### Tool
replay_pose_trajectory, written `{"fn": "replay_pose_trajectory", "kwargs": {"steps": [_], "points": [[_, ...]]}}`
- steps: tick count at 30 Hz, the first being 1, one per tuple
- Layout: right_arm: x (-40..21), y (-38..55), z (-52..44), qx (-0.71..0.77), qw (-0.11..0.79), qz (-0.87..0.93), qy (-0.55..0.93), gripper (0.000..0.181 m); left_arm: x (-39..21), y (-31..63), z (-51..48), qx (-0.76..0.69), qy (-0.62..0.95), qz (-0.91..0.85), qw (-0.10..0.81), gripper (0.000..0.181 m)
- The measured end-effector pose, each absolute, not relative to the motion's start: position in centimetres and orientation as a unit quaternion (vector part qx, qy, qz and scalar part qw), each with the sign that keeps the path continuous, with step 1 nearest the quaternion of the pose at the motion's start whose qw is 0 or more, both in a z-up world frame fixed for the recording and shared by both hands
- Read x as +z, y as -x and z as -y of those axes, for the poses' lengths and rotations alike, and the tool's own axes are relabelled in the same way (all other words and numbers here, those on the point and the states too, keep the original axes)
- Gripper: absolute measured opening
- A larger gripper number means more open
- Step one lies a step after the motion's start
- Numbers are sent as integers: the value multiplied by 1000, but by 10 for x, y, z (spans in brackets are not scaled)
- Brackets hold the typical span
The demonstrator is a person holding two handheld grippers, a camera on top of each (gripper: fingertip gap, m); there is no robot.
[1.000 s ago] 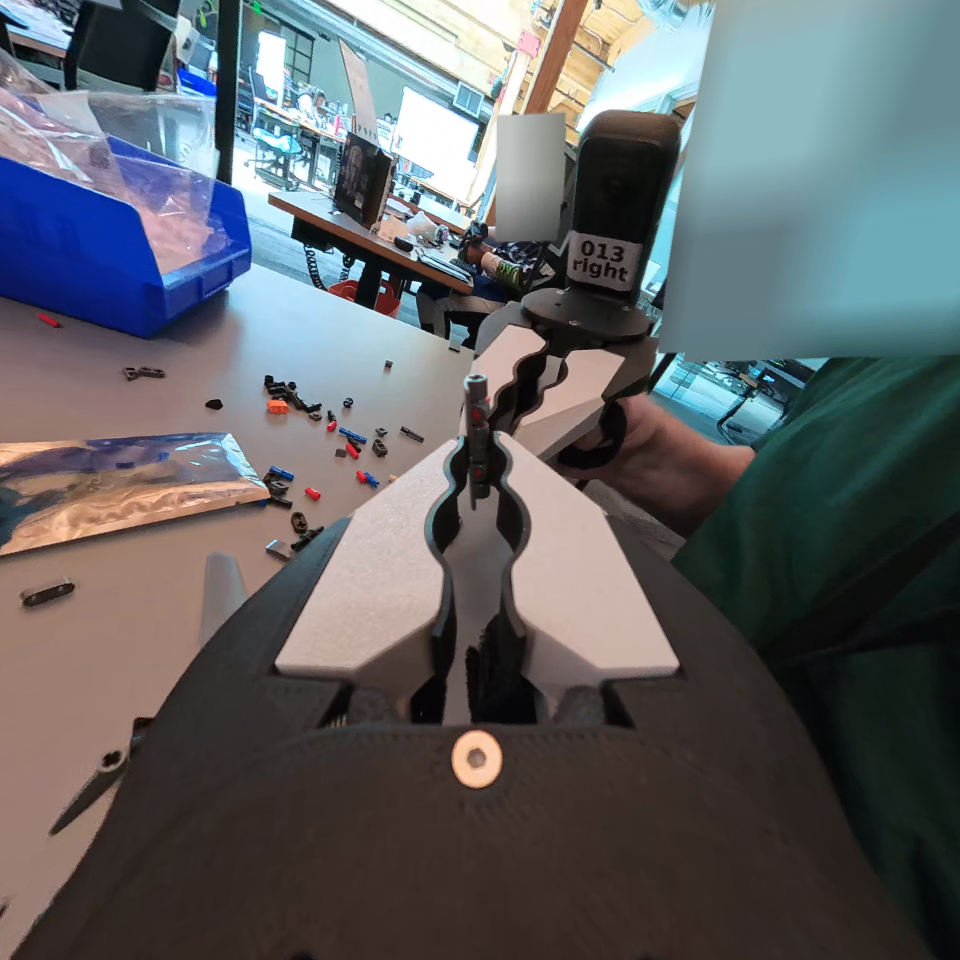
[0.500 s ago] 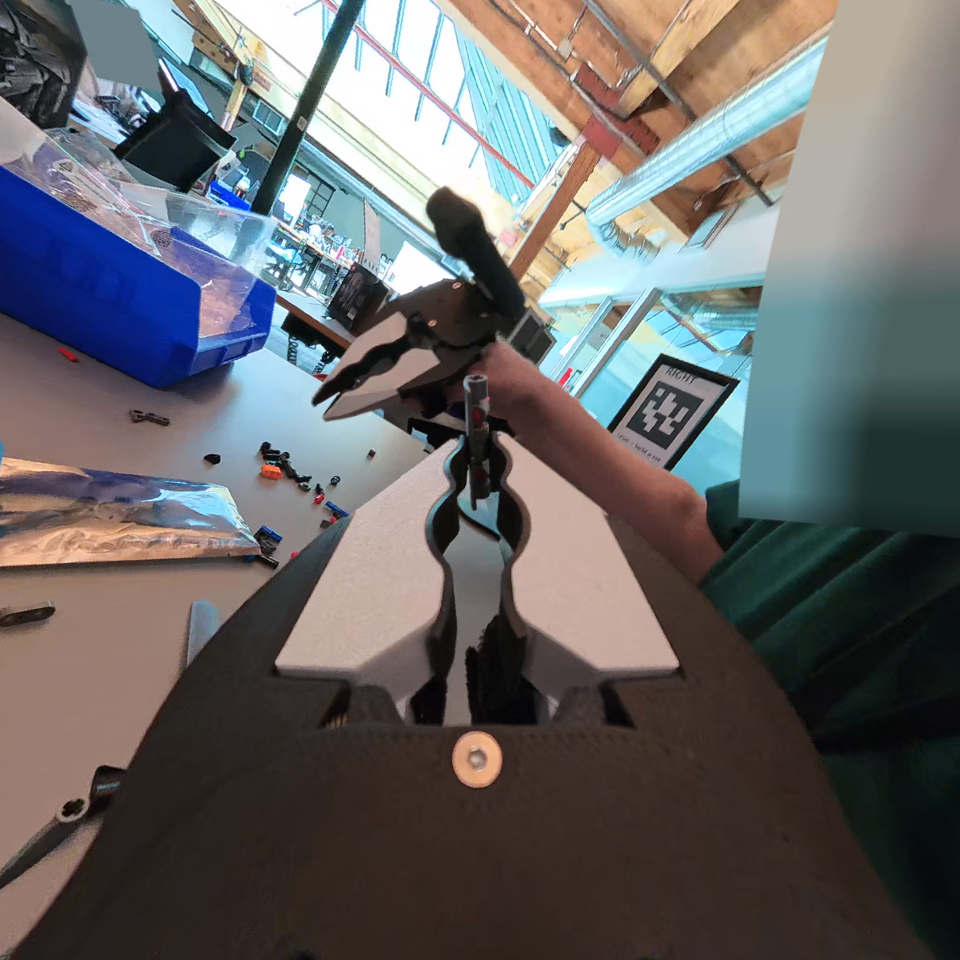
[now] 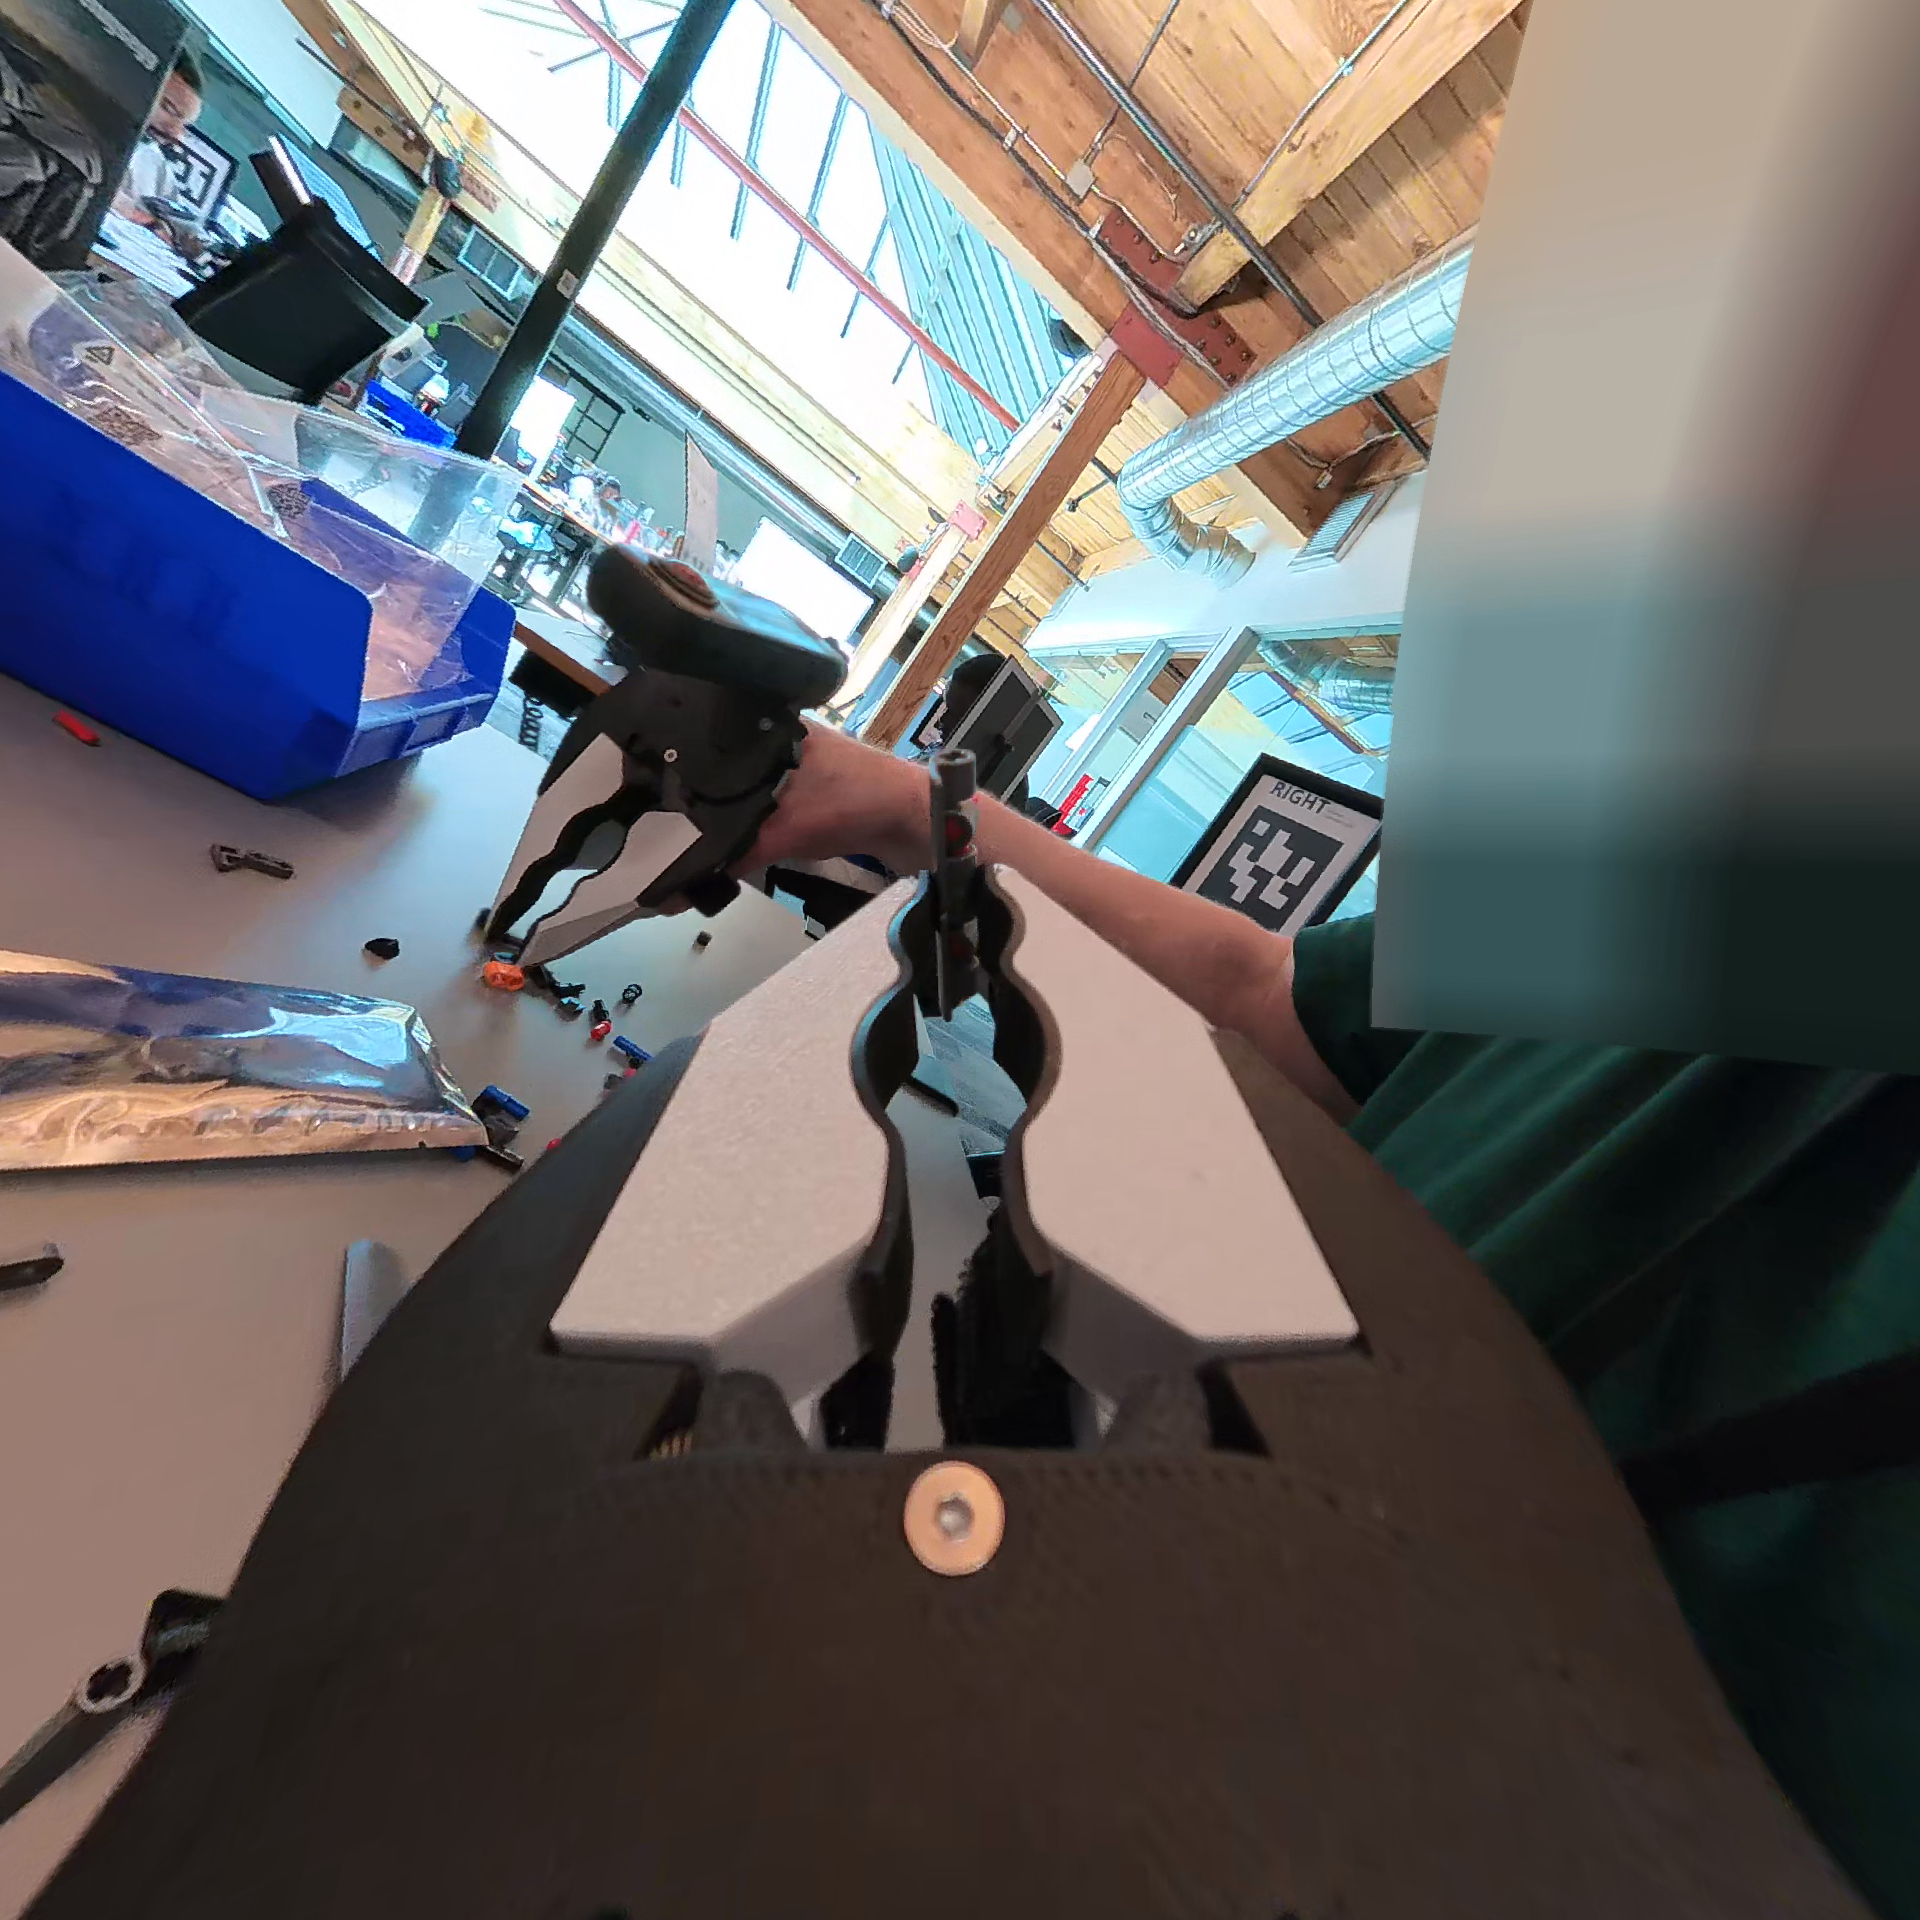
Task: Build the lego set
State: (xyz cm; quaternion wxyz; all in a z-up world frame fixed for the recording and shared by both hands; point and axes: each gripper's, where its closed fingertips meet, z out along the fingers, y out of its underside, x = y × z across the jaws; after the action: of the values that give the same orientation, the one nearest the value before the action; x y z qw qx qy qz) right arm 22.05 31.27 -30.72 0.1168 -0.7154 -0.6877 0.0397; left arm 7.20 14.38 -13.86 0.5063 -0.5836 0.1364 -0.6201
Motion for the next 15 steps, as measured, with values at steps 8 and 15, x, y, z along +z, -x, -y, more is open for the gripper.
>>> {"fn": "replay_pose_trajectory", "kwargs": {"steps": [8, 15], "points": [[-308, -216, -307, 68, 118, 687, 714, 2, -140, -77, -146, -625, 583, -136, 501, 5], [-278, -202, -295, 106, 159, 683, 705, 0, -138, -72, -148, -646, 569, -117, 495, 5]]}}
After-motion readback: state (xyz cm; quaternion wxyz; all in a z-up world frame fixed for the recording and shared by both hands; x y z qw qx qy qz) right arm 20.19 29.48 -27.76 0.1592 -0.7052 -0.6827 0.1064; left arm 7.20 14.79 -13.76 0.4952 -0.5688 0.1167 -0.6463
